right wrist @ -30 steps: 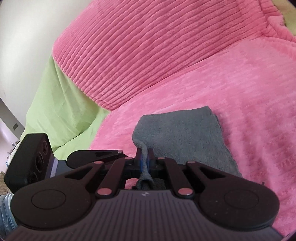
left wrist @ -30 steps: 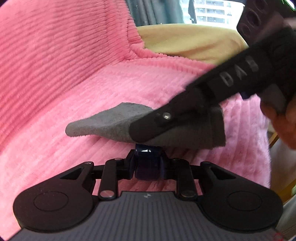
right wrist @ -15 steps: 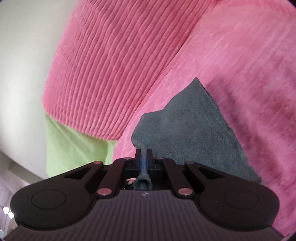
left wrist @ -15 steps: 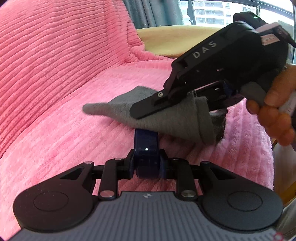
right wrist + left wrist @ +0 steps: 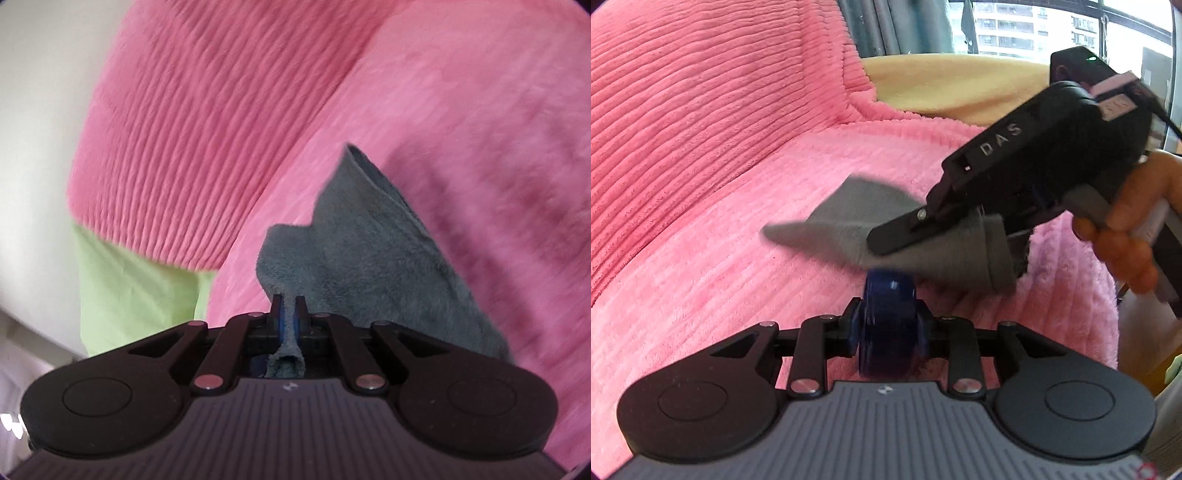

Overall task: Clean container
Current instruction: 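Wipe the tin's side wall with the cloth in the right tool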

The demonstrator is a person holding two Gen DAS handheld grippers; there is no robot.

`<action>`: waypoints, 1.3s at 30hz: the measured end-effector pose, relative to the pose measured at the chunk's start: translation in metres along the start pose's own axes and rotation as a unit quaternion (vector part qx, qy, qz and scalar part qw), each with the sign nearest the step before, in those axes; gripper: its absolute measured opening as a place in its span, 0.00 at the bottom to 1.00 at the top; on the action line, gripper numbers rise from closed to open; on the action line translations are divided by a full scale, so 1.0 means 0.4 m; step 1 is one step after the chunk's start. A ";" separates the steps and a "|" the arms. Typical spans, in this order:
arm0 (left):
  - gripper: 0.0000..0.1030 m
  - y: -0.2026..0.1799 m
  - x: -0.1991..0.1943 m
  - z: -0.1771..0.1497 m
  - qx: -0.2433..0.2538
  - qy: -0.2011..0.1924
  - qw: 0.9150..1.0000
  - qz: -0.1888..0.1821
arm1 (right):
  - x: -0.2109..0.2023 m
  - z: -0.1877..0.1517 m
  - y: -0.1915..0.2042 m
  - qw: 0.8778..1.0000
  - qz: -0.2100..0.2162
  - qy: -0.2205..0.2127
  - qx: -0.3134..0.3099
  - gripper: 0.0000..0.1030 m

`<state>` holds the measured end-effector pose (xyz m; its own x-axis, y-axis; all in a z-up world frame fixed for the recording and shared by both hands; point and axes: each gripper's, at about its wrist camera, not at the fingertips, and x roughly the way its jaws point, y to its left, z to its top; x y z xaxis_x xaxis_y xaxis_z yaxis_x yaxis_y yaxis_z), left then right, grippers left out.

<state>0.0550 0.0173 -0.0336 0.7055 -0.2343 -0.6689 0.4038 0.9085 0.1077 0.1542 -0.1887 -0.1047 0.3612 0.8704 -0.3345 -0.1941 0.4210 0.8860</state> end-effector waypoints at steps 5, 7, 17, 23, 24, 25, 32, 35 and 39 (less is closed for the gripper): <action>0.30 0.006 -0.020 -0.018 -0.013 0.008 1.000 0.015 | 0.019 -0.023 0.042 1.000 0.021 0.015 -0.014 0.03; 0.30 0.012 -0.033 -0.035 -0.034 0.009 0.999 0.013 | 0.031 -0.032 0.056 0.999 0.033 0.026 -0.014 0.03; 0.29 -0.007 -0.050 -0.061 -0.027 0.004 0.999 0.035 | 0.053 -0.027 0.066 0.999 0.016 0.038 -0.027 0.01; 0.29 -0.005 -0.049 -0.062 -0.027 0.005 0.999 0.033 | 0.059 -0.018 0.013 0.999 0.016 0.040 0.010 0.03; 0.29 -0.004 -0.050 -0.062 -0.027 0.005 0.999 0.033 | 0.061 -0.017 0.009 0.999 0.011 0.041 0.011 0.04; 0.29 -0.004 -0.050 -0.062 -0.028 0.006 0.999 0.033 | 0.063 -0.017 0.006 0.999 0.006 0.041 0.011 0.04; 0.38 0.016 -0.062 -0.062 -0.056 0.020 0.998 0.023 | 0.061 -0.026 0.011 0.999 -0.024 0.041 -0.009 0.05; 0.40 0.032 -0.084 -0.062 -0.076 0.012 0.997 0.020 | 0.048 -0.035 0.031 0.999 0.002 0.038 -0.007 0.05; 0.41 0.033 -0.109 -0.072 -0.077 0.004 0.997 0.025 | 0.046 -0.047 0.068 0.998 0.032 0.048 -0.012 0.05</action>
<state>0.0128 0.0493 -0.0243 0.7178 -0.1845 -0.6714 0.2731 0.9616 0.0277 0.1385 -0.1564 -0.0930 0.2578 0.9158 -0.3080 -0.2354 0.3687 0.8993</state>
